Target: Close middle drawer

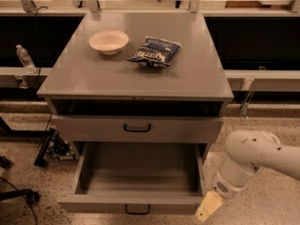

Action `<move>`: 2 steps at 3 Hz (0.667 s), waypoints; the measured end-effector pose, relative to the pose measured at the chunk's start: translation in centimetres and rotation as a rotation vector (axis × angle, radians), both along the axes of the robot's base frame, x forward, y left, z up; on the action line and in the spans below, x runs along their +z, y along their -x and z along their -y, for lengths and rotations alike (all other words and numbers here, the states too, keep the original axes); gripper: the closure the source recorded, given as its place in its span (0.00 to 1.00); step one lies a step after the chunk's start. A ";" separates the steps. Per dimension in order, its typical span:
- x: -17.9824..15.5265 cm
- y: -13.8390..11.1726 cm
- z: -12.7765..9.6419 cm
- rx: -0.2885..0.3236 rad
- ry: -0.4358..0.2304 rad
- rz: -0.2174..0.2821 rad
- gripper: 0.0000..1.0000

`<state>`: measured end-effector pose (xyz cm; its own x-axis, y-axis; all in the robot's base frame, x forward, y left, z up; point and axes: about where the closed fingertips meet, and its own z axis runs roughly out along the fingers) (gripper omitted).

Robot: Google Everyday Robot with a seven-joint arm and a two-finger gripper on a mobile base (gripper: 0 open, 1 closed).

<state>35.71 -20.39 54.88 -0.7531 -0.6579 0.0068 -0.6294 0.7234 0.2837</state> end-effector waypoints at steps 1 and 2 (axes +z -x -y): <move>-2.0 0.5 -0.3 -0.049 0.003 -0.037 0.00; -3.4 1.3 -1.1 -0.084 -0.015 -0.068 0.00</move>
Offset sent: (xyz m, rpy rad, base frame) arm -0.0207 0.0217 -0.0499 0.0418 0.1008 -0.1296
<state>34.46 -19.28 51.47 -0.8040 -0.5925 0.0497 -0.5455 0.7683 0.3349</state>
